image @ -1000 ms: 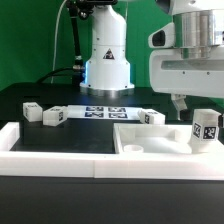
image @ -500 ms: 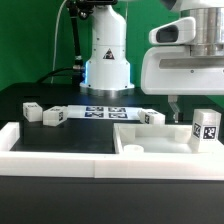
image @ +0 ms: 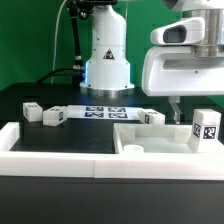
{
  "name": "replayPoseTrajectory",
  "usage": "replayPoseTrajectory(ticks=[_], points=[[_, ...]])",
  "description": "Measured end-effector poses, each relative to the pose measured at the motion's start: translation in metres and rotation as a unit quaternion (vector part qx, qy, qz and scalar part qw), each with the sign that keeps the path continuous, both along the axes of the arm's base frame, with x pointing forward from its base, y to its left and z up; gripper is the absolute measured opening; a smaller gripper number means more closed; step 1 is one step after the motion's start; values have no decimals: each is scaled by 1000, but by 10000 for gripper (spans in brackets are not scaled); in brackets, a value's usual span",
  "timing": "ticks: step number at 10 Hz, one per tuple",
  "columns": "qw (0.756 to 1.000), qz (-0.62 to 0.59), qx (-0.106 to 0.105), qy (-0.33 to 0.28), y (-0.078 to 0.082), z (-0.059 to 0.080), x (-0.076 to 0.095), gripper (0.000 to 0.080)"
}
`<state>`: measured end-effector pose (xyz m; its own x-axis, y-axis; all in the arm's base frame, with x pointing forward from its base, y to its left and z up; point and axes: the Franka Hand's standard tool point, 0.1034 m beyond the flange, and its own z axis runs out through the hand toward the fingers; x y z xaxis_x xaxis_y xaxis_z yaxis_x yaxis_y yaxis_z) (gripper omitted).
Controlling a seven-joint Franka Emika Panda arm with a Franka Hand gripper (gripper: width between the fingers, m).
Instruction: Assemble one leg
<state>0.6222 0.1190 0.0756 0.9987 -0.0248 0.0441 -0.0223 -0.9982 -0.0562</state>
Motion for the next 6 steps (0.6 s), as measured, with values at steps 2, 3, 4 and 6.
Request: replayPoseTrajectory(ticks=[2,3,4,6], points=[[1000,3,0,0,0,0,0,526],[1000,-3,0,0,0,0,0,391],[1000,-10,1,1,0,0,0,391],[1000,-26,1,1,0,0,0,289]])
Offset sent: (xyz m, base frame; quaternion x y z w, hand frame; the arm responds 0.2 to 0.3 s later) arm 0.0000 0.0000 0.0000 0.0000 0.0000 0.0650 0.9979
